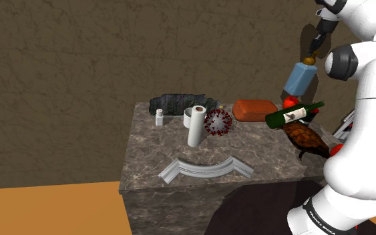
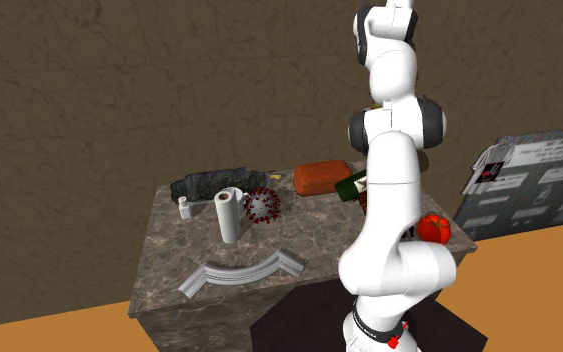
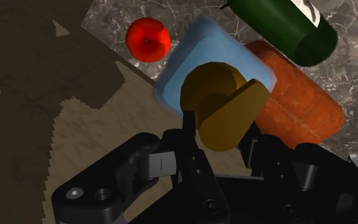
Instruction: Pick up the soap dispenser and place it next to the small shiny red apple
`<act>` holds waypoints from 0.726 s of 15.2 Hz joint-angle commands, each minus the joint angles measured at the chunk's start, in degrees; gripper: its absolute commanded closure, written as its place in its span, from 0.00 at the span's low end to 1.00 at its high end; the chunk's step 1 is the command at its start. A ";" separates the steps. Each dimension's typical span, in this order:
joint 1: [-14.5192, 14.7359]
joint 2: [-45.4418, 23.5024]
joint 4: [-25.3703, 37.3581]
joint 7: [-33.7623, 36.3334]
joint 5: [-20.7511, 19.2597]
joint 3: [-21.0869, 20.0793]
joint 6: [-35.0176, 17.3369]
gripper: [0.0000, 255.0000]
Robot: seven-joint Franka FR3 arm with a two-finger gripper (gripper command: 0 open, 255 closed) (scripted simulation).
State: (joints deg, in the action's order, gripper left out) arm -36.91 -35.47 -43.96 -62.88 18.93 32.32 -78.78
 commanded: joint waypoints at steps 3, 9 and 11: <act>1.19 1.00 -5.03 -0.86 -0.46 0.35 -3.82 1.00; 4.59 4.32 -15.73 -1.45 -1.97 1.05 -10.90 1.00; 5.36 5.00 -18.49 -1.57 -2.28 1.16 -12.91 1.00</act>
State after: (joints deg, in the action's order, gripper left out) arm -31.79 -30.69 -61.29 -64.32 16.74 33.43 -90.72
